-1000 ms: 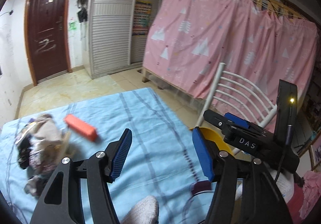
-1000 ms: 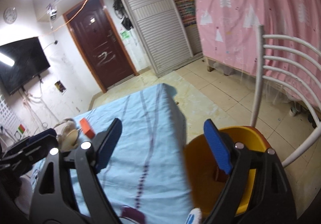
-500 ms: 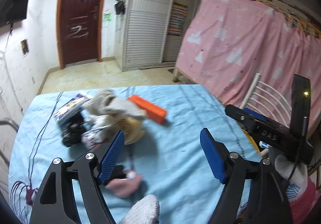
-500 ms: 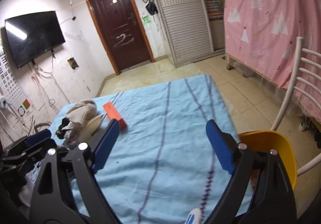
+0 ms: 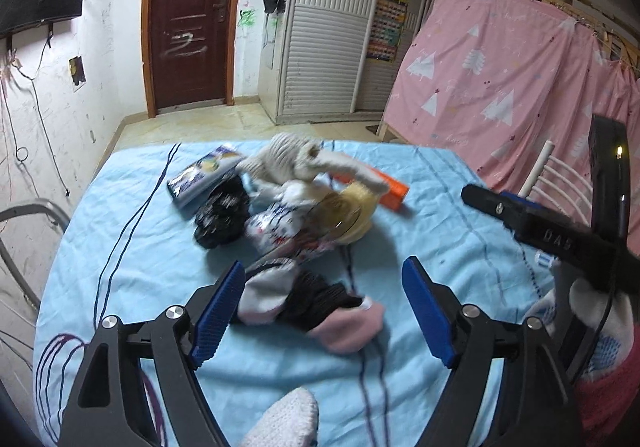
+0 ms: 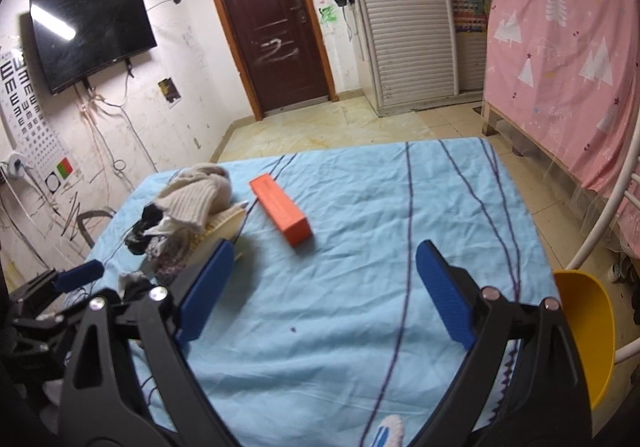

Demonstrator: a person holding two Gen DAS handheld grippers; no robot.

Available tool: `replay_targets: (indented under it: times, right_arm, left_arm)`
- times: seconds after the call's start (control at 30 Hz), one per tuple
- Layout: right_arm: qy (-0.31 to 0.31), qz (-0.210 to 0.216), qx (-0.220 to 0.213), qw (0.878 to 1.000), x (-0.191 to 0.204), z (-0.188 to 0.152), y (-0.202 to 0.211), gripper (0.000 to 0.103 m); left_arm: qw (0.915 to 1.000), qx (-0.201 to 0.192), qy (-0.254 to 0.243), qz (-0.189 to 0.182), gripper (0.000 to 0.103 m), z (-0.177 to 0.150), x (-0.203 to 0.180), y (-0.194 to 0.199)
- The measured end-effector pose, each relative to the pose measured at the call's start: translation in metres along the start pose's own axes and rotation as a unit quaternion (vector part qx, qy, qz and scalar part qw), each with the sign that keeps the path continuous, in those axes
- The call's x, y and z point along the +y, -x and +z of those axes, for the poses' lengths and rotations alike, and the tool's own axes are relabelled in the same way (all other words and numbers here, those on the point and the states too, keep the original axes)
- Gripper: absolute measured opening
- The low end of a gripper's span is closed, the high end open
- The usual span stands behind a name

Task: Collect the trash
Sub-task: 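Return both grippers over the bed toward the black-and-pink sock, then grasp the black-and-pink sock with left gripper while right grasps white knit hat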

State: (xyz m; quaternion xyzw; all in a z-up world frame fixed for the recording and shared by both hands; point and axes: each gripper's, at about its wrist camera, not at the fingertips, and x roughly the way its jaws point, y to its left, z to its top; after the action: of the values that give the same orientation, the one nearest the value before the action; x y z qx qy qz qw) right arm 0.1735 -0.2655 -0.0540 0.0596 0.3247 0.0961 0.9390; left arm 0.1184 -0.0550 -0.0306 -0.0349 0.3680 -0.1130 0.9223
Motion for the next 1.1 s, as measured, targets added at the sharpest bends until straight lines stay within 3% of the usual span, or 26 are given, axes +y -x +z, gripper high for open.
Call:
replay_targets:
  times: [0.3, 0.6, 0.8, 0.83, 0.9, 1.03, 1.07, 1.1]
  right_arm:
    - [0.009, 0.006, 0.004, 1.000, 0.009, 0.000, -0.007, 0.089]
    - [0.012, 0.006, 0.004, 1.000, 0.010, 0.001, -0.008, 0.090]
    - [0.021, 0.006, 0.009, 1.000, 0.016, 0.004, -0.013, 0.090]
    - [0.022, 0.006, 0.009, 1.000, 0.017, 0.005, -0.013, 0.090]
    - [0.025, 0.004, 0.010, 1.000, 0.020, 0.006, -0.014, 0.091]
    - [0.036, 0.002, 0.008, 0.999, 0.028, 0.011, -0.014, 0.091]
    - [0.039, 0.001, 0.007, 0.999, 0.029, 0.012, -0.014, 0.091]
    - [0.042, 0.001, 0.006, 0.999, 0.032, 0.013, -0.014, 0.091]
  left_arm:
    - [0.9988, 0.044, 0.011, -0.016, 0.072, -0.014, 0.005, -0.015]
    - [0.9975, 0.059, -0.016, 0.037, 0.072, -0.013, -0.012, -0.034]
    - [0.9950, 0.047, -0.051, 0.071, 0.072, -0.021, -0.024, -0.038]
    - [0.9944, 0.043, -0.058, 0.078, 0.069, -0.023, -0.026, -0.038]
    - [0.9939, 0.034, -0.066, 0.082, 0.052, -0.026, -0.029, -0.034]
    - [0.9980, 0.028, -0.044, 0.036, 0.033, -0.027, -0.018, -0.028]
    - [0.9986, 0.032, -0.036, 0.020, 0.020, -0.027, -0.014, -0.027]
    - [0.9992, 0.030, -0.024, 0.011, 0.020, -0.028, -0.010, -0.025]
